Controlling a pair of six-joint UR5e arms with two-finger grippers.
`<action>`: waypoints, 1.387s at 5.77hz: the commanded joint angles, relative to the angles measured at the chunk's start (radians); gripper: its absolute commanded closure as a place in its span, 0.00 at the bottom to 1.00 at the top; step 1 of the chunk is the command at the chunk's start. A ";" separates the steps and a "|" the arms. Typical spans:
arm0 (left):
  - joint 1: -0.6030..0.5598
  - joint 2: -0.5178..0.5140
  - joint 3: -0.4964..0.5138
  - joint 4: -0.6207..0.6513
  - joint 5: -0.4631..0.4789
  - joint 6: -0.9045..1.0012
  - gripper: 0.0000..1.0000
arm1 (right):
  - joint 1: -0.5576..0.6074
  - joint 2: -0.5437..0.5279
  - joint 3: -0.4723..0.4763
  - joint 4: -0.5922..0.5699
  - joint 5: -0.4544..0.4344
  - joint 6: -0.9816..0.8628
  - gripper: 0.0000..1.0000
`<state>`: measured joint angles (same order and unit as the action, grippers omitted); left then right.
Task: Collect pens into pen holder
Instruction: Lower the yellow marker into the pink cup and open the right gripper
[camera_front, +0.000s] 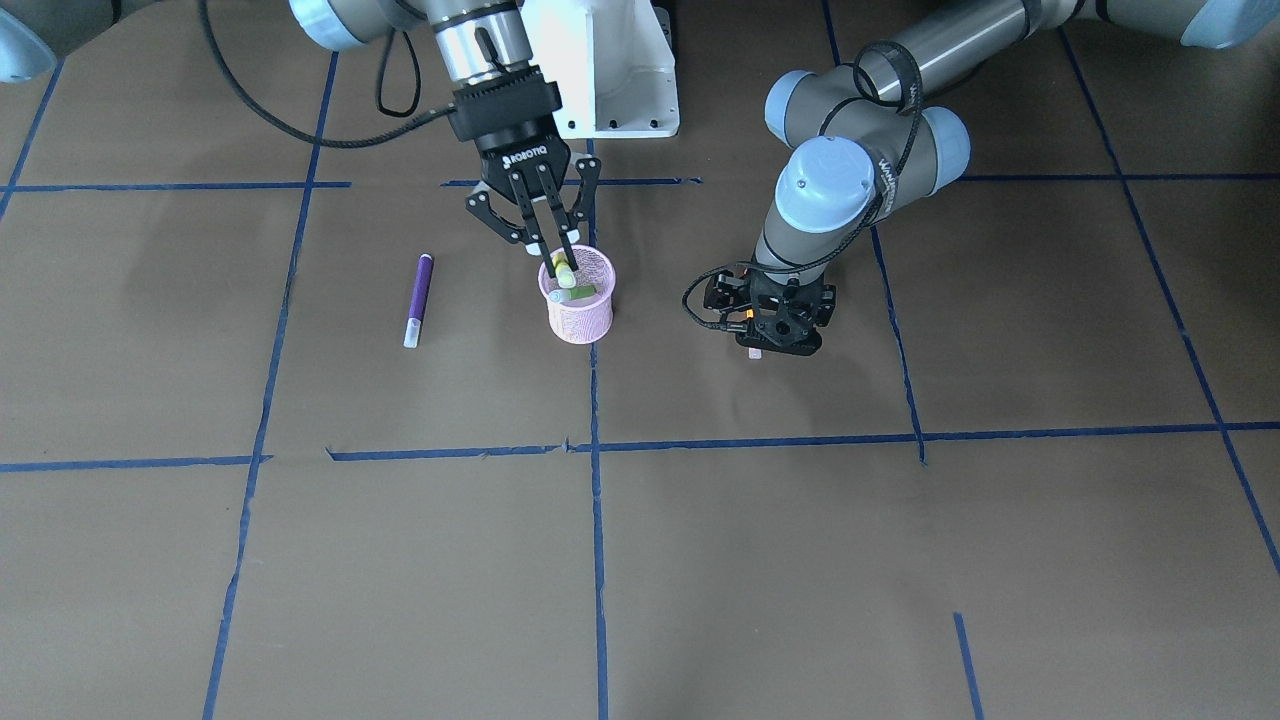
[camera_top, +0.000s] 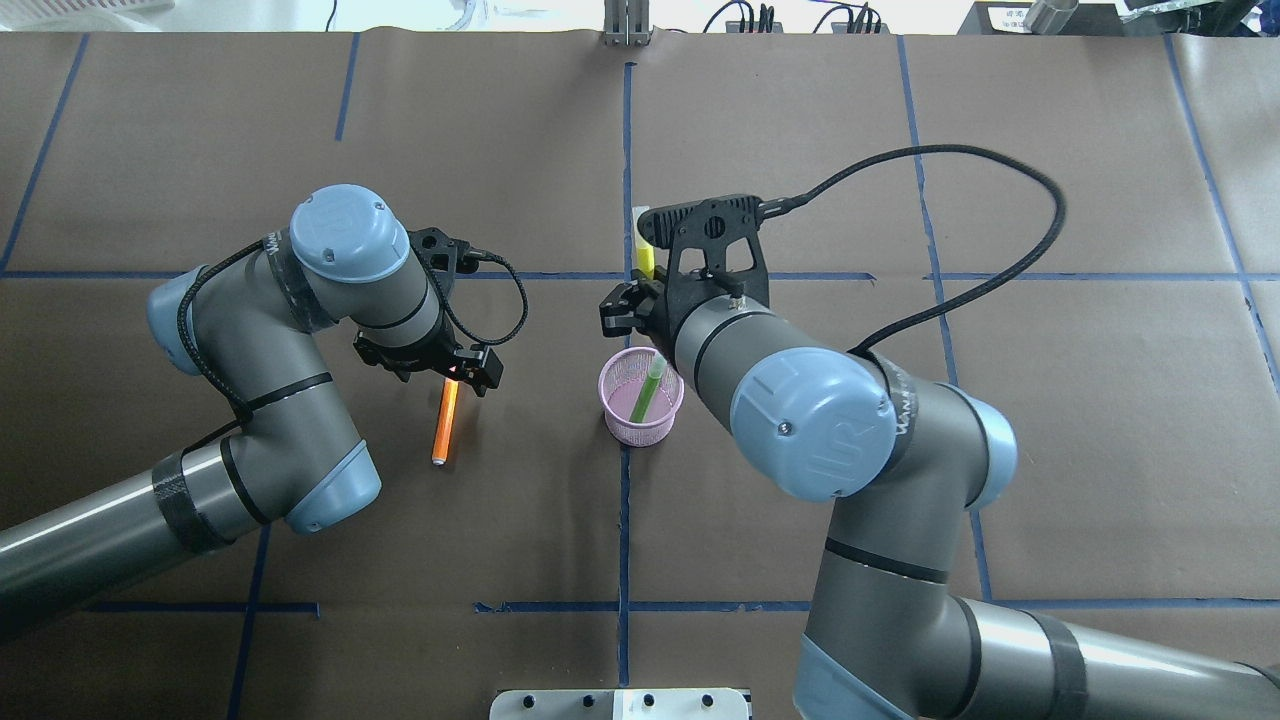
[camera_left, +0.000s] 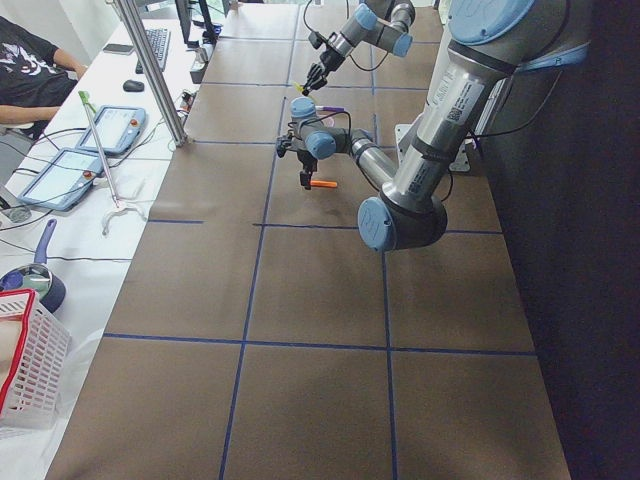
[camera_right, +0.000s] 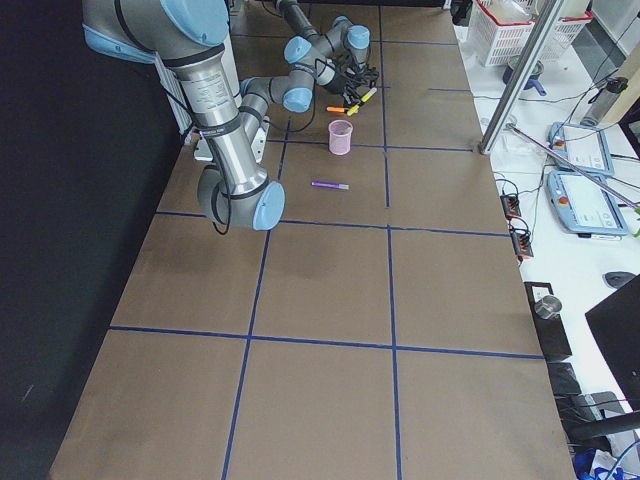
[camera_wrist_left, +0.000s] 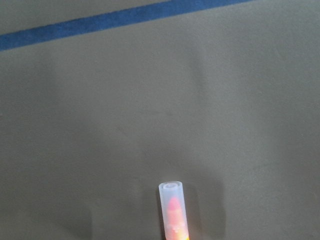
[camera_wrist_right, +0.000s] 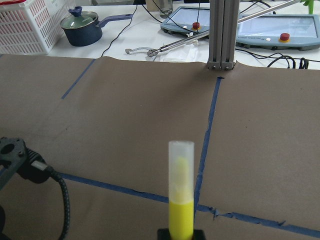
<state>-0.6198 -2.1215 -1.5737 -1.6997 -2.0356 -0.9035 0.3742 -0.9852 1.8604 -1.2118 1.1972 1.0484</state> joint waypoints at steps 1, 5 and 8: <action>0.002 0.000 0.000 0.000 0.000 0.001 0.00 | -0.017 0.000 -0.081 0.086 -0.016 0.002 1.00; 0.006 -0.003 0.001 0.000 0.000 0.003 0.00 | -0.100 -0.036 -0.087 0.101 -0.057 0.073 1.00; 0.006 -0.003 0.004 0.000 0.000 0.005 0.00 | -0.107 -0.043 -0.089 0.103 -0.061 0.074 0.15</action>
<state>-0.6136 -2.1246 -1.5703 -1.6996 -2.0356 -0.9000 0.2687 -1.0311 1.7720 -1.1102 1.1380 1.1217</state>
